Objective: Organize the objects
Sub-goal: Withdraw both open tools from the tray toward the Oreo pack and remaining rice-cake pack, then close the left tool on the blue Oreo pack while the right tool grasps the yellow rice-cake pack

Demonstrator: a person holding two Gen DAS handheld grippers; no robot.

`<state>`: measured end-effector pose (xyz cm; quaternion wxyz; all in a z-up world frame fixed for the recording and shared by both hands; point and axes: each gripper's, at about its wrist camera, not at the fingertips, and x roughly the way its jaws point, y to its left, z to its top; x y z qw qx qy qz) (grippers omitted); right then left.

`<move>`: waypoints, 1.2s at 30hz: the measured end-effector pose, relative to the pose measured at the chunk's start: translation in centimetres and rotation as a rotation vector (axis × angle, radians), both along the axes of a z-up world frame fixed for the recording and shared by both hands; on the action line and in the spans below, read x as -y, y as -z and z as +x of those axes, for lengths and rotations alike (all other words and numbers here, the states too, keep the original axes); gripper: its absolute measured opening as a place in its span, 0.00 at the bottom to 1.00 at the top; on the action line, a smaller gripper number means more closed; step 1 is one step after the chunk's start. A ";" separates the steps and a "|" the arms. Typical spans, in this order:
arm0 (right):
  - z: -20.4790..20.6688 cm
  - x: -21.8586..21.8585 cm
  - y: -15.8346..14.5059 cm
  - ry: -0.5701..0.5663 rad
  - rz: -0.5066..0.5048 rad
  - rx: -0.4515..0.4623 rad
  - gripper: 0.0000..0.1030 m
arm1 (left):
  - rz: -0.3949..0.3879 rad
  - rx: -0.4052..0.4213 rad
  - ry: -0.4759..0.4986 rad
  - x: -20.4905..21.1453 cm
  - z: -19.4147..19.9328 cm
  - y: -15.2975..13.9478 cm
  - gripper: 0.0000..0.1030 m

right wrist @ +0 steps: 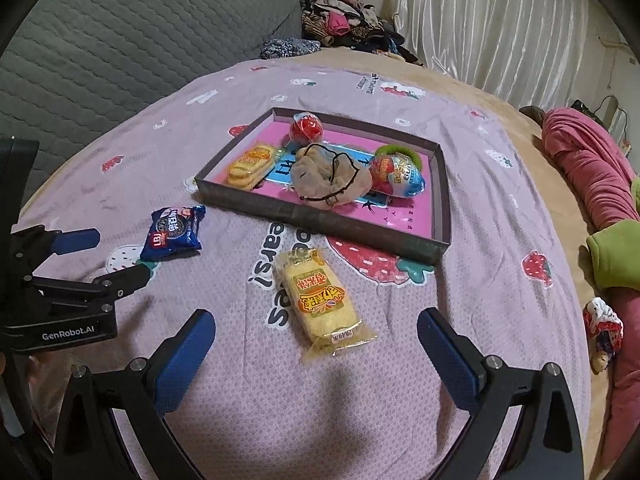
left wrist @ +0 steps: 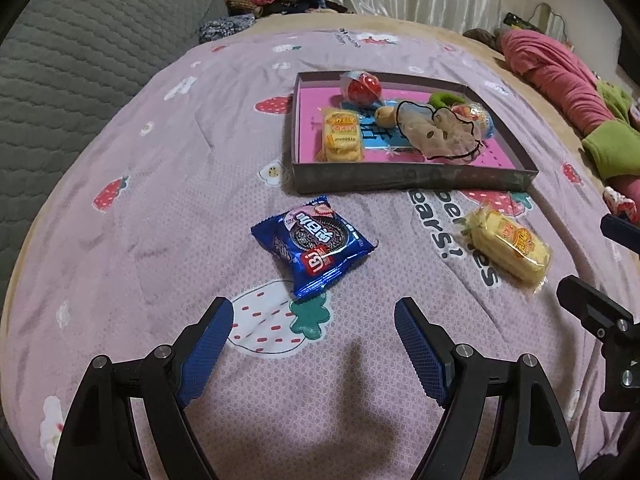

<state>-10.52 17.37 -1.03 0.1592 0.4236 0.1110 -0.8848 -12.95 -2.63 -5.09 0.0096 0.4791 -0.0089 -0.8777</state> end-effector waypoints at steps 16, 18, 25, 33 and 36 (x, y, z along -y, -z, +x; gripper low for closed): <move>-1.2 0.0 2.4 0.001 0.031 0.057 0.99 | 0.005 0.049 0.021 -0.6 -1.1 1.5 0.81; -1.4 -0.1 2.7 0.004 0.030 0.061 0.99 | 0.011 0.058 0.027 -0.6 -1.7 1.8 0.81; -2.5 -0.6 3.1 0.026 0.019 0.070 0.99 | 0.050 0.069 -0.011 -0.1 -3.8 2.1 0.81; -3.3 -0.2 2.9 0.015 0.013 0.059 0.99 | 0.044 0.045 -0.007 -1.1 -5.0 1.8 0.81; -3.8 0.0 3.0 0.007 0.029 0.061 0.99 | 0.029 0.048 -0.011 -1.1 -5.4 2.0 0.81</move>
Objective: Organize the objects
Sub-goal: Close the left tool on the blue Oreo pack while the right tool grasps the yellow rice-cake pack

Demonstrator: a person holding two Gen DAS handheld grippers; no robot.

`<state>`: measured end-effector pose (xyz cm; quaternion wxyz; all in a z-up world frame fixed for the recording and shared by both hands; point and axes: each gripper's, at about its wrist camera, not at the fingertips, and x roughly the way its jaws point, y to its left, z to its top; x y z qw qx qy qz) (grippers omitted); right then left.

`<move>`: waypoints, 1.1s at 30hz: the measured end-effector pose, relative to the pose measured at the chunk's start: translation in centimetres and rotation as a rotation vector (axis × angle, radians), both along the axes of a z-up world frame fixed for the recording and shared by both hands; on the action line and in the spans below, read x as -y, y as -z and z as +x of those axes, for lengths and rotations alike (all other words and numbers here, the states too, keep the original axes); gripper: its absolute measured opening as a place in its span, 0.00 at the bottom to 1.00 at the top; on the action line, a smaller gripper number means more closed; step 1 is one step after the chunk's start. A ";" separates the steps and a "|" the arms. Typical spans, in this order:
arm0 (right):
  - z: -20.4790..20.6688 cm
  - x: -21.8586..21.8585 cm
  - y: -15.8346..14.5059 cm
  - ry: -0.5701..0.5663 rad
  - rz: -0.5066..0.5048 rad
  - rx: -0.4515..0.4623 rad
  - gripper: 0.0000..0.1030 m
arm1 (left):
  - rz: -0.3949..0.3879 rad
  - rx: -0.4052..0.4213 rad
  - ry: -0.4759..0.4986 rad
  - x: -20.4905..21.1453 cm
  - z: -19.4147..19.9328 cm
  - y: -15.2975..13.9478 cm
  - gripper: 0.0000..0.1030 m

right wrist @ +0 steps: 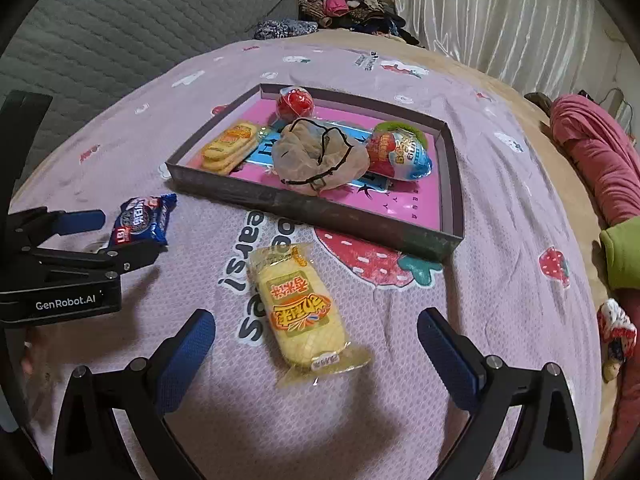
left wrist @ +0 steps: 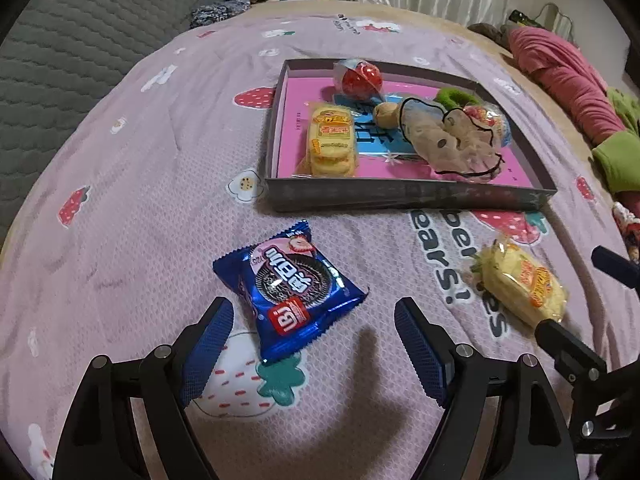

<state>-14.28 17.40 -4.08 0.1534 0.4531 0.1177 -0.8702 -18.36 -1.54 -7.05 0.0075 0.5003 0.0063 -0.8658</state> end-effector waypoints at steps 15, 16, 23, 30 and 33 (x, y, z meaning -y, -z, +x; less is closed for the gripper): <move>-2.3 0.5 2.6 -0.029 0.039 0.071 0.99 | 0.029 0.001 -0.062 1.0 -2.6 0.5 0.81; -2.4 0.5 2.7 -0.025 0.039 0.071 0.99 | 0.030 0.005 -0.067 1.2 -2.8 0.7 0.81; -2.7 0.9 3.4 -0.021 0.041 0.083 0.99 | 0.016 0.037 -0.100 1.0 -3.6 2.1 0.81; -3.0 1.0 4.0 -0.002 0.045 0.083 0.89 | 0.007 0.072 -0.094 0.3 -3.4 3.0 0.81; -3.2 0.9 4.4 0.000 0.027 0.098 0.77 | 0.022 0.074 -0.092 0.4 -3.4 3.2 0.81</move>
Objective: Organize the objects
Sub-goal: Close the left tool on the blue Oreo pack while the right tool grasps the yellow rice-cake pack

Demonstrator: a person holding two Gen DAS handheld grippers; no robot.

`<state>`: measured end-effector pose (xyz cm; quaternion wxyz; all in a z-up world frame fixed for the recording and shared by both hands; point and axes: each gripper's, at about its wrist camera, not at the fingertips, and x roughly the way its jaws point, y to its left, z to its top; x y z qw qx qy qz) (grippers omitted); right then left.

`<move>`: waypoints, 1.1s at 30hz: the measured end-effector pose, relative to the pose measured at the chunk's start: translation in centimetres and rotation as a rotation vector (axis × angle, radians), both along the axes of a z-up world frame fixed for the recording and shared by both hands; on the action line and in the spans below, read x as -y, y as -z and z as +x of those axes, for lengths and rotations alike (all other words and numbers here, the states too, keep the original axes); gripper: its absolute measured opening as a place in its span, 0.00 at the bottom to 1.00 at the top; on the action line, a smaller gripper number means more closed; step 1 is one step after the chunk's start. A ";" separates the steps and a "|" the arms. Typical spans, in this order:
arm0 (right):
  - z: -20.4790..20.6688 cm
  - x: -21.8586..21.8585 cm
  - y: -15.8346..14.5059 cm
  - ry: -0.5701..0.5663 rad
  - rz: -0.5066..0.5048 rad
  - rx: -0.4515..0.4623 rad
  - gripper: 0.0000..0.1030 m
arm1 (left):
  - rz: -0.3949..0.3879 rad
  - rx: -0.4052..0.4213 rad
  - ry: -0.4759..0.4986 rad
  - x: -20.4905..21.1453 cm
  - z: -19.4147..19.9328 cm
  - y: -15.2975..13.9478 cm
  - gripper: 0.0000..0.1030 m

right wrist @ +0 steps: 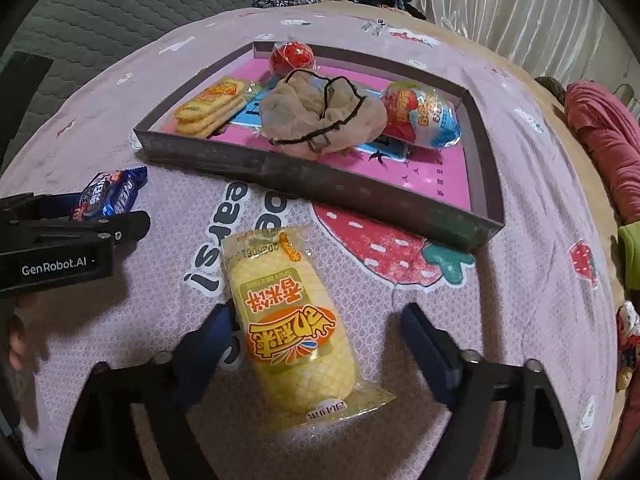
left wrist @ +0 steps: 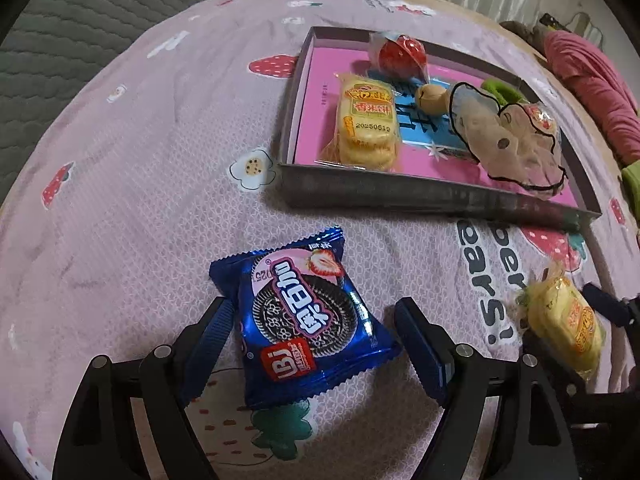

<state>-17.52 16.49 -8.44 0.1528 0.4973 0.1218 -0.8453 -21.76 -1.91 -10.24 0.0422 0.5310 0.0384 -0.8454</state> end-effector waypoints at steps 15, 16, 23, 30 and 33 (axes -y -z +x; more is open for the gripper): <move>0.7 0.1 -0.5 0.002 -0.081 -0.006 0.39 | 0.069 -0.015 0.020 1.3 -0.2 -0.2 0.62; 0.6 0.0 -0.5 0.007 -0.094 -0.002 0.39 | 0.069 -0.010 0.020 1.3 -0.2 -0.1 0.62; 0.9 -0.5 -0.8 0.020 -0.148 0.007 0.39 | 0.054 -0.014 0.039 0.8 0.3 -0.3 0.61; 1.4 -0.7 -1.6 0.025 -0.179 -0.003 0.39 | 0.055 -0.023 0.069 -0.1 1.3 -0.8 0.61; 1.8 -0.9 -2.1 0.025 -0.187 -0.014 0.39 | 0.054 -0.035 0.084 -0.6 1.8 -1.3 0.61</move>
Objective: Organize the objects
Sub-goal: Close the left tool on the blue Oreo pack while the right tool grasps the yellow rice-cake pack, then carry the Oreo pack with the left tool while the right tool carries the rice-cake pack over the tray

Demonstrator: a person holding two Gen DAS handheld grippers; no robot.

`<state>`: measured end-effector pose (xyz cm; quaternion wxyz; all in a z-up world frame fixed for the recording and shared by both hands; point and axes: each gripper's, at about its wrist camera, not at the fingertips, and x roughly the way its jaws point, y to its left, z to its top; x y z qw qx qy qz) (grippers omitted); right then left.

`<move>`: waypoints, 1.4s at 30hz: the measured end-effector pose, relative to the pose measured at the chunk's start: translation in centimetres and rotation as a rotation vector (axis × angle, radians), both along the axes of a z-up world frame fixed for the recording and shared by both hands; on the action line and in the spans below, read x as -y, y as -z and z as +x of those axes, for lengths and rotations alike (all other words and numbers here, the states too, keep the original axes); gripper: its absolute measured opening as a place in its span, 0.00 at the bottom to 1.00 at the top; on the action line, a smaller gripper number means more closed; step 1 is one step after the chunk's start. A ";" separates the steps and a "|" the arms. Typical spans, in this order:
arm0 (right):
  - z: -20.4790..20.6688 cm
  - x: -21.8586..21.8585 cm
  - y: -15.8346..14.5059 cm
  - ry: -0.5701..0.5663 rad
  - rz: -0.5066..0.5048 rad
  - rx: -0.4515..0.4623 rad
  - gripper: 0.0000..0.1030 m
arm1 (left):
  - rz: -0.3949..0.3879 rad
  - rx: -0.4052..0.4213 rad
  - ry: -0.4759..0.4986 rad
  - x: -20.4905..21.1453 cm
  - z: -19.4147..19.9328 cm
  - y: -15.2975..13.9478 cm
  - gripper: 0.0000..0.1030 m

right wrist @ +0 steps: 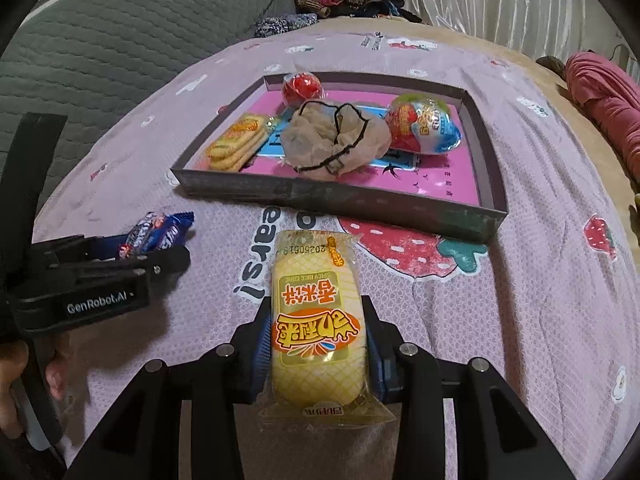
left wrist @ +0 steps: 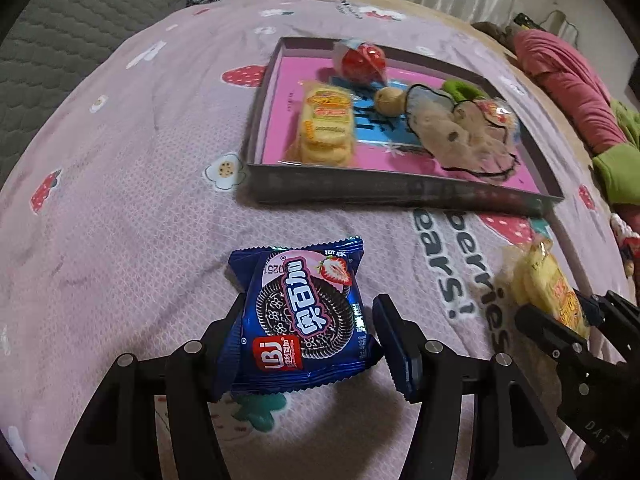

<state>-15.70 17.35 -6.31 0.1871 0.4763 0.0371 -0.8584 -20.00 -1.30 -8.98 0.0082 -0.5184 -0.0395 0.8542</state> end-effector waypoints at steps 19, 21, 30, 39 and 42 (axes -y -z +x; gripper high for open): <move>3.2 -1.8 -8.8 0.040 -0.096 -0.216 0.39 | 0.002 -0.187 0.069 -1.6 4.1 -8.0 0.61; 3.5 -1.7 -9.4 0.038 -0.094 -0.231 0.39 | 0.007 -0.194 0.070 -1.4 4.2 -8.5 0.61; 4.5 -1.8 -10.7 0.031 -0.104 -0.267 0.39 | 0.015 -0.238 0.086 -1.8 5.2 -10.7 0.61; 5.3 -2.2 -12.4 0.033 -0.126 -0.310 0.39 | 0.008 -0.286 0.098 -2.1 6.2 -12.4 0.61; 5.4 -2.4 -13.0 0.039 -0.134 -0.330 0.39 | 0.001 -0.304 0.102 -2.3 6.5 -12.9 0.61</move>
